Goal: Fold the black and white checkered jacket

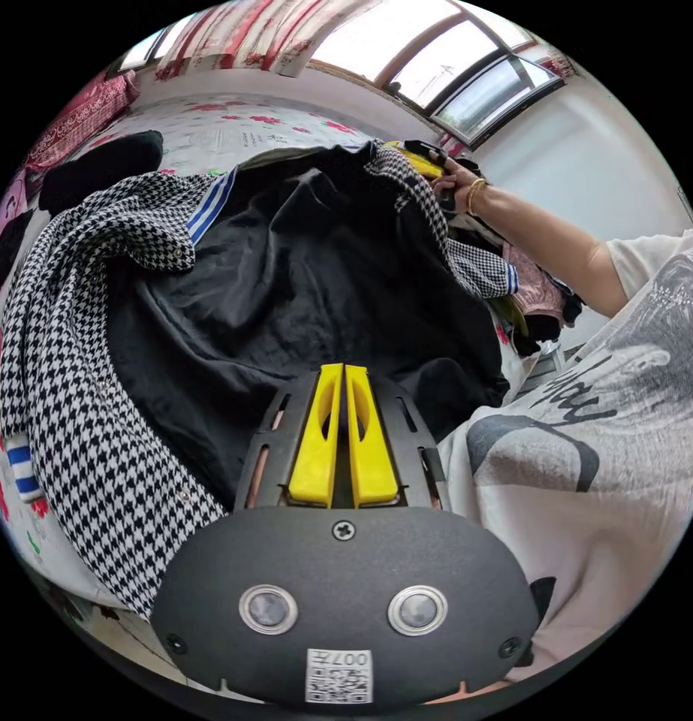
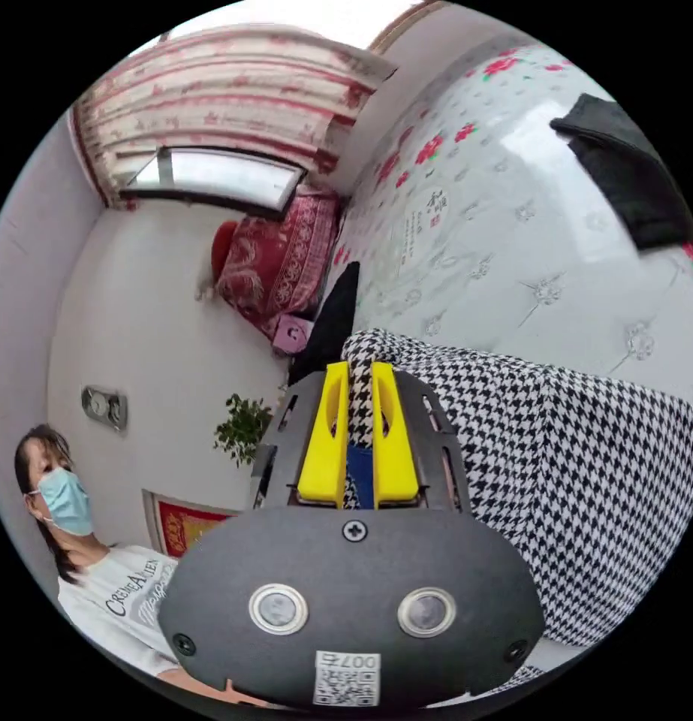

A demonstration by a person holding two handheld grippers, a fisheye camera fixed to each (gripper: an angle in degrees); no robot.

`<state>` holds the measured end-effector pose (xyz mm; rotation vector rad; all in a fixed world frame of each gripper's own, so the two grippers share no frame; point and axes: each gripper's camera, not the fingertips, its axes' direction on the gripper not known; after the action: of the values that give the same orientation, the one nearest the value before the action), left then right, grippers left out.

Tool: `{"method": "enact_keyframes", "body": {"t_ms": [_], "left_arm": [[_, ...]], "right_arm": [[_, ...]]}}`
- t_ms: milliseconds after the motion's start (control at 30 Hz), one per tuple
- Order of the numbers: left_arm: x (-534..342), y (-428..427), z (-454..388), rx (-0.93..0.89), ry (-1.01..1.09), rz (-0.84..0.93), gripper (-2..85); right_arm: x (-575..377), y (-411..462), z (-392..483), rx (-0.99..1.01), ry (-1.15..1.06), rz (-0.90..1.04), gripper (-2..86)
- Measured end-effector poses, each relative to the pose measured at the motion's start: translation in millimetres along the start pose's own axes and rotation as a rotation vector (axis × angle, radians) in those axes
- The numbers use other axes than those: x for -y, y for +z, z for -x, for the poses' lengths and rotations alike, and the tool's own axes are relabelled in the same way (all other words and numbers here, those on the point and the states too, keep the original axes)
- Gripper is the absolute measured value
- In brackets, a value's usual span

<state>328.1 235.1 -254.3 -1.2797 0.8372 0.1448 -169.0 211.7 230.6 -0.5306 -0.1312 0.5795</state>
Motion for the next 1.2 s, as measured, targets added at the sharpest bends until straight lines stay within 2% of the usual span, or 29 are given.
{"method": "enact_keyframes", "body": {"t_ms": [33,100,167,233,367,433,633,700,833,967,1067,1133,1167,1200], "left_arm": [[2.7,0.3,1.4,-0.008,0.004,-0.001,-0.4],[12.0,1.1,4.2,-0.029,0.018,0.006,0.6],[22.8,-2.1,4.2,-0.043,0.044,0.002,2.3],[28.5,-5.4,2.7,-0.047,0.060,-0.004,3.0],[30.1,-10.4,-2.9,-0.050,0.056,-0.017,3.6],[26.8,-11.1,-4.9,-0.063,0.035,-0.017,3.6],[12.4,-20.2,-20.0,-0.059,0.001,0.004,3.3],[8.4,-24.6,-25.5,-0.049,-0.003,0.008,3.2],[-0.5,-35.4,-38.5,-0.020,-0.012,-0.001,3.0],[-10.4,-45.6,-50.8,0.000,-0.023,-0.031,2.6],[-20.7,-56.9,-57.6,0.021,-0.031,-0.068,2.7],[-28.8,-61.7,-58.4,0.033,-0.047,-0.085,2.7],[-34.4,-63.1,-57.5,0.035,-0.062,-0.091,2.7],[-37.2,-63.3,-56.7,0.036,-0.070,-0.093,2.7]], "right_arm": [[-6.1,-8.8,-20.8,-0.051,0.070,-0.046,7.2],[-15.4,-8.3,-33.4,-0.105,0.098,0.004,7.9],[-27.1,-14.8,-22.9,-0.150,0.031,0.048,8.5],[-55.3,-39.6,8.1,-0.319,-0.126,0.056,8.9],[-119.2,-92.0,20.5,-0.575,-0.198,0.085,9.4],[-170.5,-127.2,0.5,-0.693,-0.121,0.096,10.0],[-281.2,-165.6,-71.3,-0.820,0.138,0.059,10.9],[-296.6,-156.1,-85.6,-0.838,0.163,0.086,10.5],[-316.3,-123.5,-71.7,-0.989,0.035,0.080,5.0],[-324.1,-107.5,-55.0,-0.929,-0.052,0.128,1.6],[-331.9,-134.2,8.2,-0.678,-0.214,-0.025,0.9],[-346.8,-133.5,93.5,-0.466,-0.539,0.046,0.9],[-352.7,-129.0,115.7,-0.414,-0.623,0.089,0.9],[-368.0,-115.8,157.6,-0.314,-0.781,0.193,1.1]]}}
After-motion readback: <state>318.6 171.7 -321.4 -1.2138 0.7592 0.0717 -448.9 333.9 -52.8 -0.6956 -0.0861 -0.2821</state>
